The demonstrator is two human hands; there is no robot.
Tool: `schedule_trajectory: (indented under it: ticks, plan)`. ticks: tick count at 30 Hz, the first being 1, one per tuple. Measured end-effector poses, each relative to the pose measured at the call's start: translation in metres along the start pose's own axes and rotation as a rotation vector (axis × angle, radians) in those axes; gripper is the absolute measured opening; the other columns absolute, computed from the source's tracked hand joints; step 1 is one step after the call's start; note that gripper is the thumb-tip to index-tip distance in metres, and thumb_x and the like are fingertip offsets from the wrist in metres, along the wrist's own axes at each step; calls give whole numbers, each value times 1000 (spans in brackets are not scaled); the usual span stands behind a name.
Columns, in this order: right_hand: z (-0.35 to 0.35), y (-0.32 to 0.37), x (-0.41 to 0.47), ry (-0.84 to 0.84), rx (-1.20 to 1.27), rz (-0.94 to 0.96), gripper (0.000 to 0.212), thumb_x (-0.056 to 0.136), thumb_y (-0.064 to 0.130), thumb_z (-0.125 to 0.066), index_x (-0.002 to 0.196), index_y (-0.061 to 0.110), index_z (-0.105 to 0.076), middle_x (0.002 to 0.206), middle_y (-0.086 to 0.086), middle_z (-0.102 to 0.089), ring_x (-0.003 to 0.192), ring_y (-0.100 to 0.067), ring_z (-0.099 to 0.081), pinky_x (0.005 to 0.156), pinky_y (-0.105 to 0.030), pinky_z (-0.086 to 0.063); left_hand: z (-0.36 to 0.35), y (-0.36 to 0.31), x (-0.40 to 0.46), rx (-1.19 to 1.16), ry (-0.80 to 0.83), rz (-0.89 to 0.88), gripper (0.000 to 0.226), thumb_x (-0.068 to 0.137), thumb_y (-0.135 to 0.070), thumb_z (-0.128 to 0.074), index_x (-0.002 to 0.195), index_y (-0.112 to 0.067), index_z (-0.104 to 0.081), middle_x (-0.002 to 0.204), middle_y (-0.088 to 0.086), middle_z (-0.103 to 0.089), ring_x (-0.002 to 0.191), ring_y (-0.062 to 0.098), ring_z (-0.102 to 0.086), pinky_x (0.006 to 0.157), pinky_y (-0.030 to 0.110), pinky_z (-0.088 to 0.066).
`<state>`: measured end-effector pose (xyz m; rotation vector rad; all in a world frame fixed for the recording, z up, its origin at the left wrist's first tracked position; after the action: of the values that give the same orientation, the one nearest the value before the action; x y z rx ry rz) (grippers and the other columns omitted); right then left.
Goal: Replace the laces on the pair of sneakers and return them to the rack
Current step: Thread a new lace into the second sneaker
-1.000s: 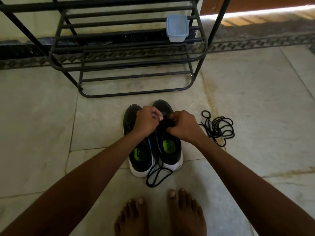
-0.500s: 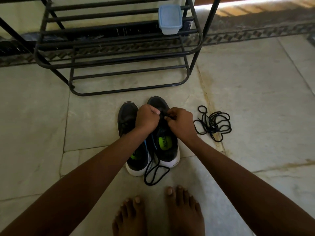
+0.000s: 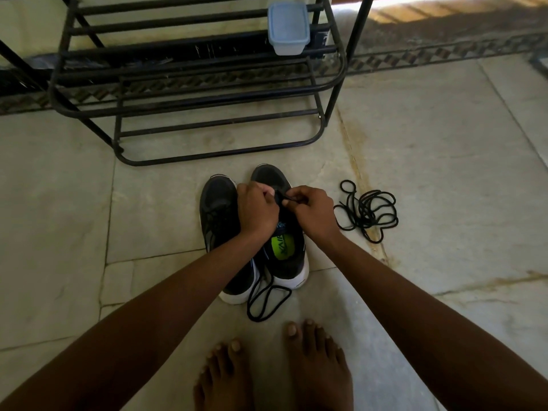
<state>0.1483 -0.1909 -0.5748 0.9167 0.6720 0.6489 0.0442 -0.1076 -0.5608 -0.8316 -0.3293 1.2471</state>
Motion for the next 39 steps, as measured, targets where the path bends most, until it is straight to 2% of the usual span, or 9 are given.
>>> schedule_trajectory:
  ticks: [3, 7, 16, 21, 24, 27, 31, 35, 39]
  plan:
    - [0, -2, 0, 1, 26, -18, 17, 85, 21, -77, 101, 17, -76, 90, 7, -76, 87, -5, -71, 88, -32, -59, -1, 3, 0, -35, -15, -30, 19, 96, -6, -62, 90, -24, -64, 109, 2, -43, 98, 19, -57, 95, 24, -45]
    - [0, -3, 1, 12, 43, -20, 19, 83, 22, -79, 100, 16, -76, 90, 6, -76, 87, -6, -71, 88, -36, -59, 0, 4, 0, 3, -6, -81, 13, 95, -9, -67, 90, -21, -69, 113, 7, -52, 91, 13, -53, 86, 18, -41]
    - [1, -2, 1, 19, -16, -2, 19, 84, 21, -78, 102, 14, -74, 92, 4, -75, 86, -6, -69, 85, -26, -57, 0, -5, 2, 398, 74, -221, 10, 95, -15, -67, 104, -10, -65, 121, 12, -48, 106, 29, -56, 82, 44, -56]
    - [0, -5, 2, 14, 24, -21, 17, 85, 19, -77, 101, 15, -74, 91, 5, -75, 87, -6, -71, 85, -28, -58, 7, -12, 4, 237, 35, -166, 18, 91, 0, -63, 108, -6, -62, 115, 11, -59, 106, 24, -59, 88, 37, -54]
    - [0, -4, 2, 18, 43, -24, 14, 87, 17, -75, 101, 15, -74, 90, 4, -76, 85, -6, -71, 82, -25, -57, 15, -8, 8, 71, -10, -124, 15, 93, -4, -63, 85, -17, -63, 95, -1, -68, 95, 16, -64, 83, 32, -55]
    - [0, -3, 1, 26, 46, -12, 12, 89, 16, -73, 100, 14, -74, 88, 4, -75, 82, -5, -70, 75, -18, -53, 18, -1, 13, -7, -9, -57, 28, 88, -9, -72, 71, -28, -62, 79, -10, -67, 94, 20, -67, 87, 40, -58]
    - [-1, -1, 1, 25, 10, 2, 10, 91, 17, -70, 100, 14, -74, 83, 6, -72, 76, -4, -66, 68, -15, -48, 17, 4, 14, -56, 11, -85, 24, 86, -7, -76, 77, -27, -65, 67, -12, -66, 89, 22, -68, 90, 47, -57]
    - [-1, 0, 2, 31, -19, 11, 11, 92, 15, -69, 101, 12, -73, 84, 3, -72, 75, -6, -65, 66, -16, -47, 15, 2, 5, 13, 25, -230, 20, 89, 2, -71, 85, -17, -75, 81, -2, -73, 78, 5, -66, 79, 23, -59]
    - [-1, -1, 2, 23, -30, 17, 10, 91, 15, -69, 100, 12, -72, 80, 5, -70, 70, -2, -61, 60, -8, -42, 10, 2, 1, 100, -26, -281, 24, 86, 7, -69, 80, -16, -71, 92, 5, -64, 83, 15, -65, 77, 30, -59]
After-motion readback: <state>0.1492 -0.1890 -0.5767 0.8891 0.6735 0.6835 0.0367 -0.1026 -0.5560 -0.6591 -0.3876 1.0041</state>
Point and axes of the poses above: each hand's wrist, its own x-axis towards the middle knuckle, its own z-axis out of the back of the hand, y = z × x, the point moved 2 cm from there along x, towards the middle knuckle
